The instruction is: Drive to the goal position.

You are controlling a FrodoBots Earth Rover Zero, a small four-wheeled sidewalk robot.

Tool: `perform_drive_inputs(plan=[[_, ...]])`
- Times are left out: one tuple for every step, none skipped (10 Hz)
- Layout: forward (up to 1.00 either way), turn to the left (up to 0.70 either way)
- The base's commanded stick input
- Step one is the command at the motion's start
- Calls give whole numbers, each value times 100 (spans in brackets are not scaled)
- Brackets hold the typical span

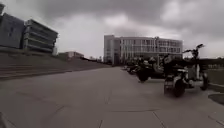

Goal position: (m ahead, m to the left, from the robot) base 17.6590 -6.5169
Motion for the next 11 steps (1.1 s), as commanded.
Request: perform_drive_inputs(plan=[[100, 0], [100, 0], [100, 0], [100, 0], [100, 0], [100, 0], [100, 0], [100, 0], [100, 0], [100, 0], [100, 0]])
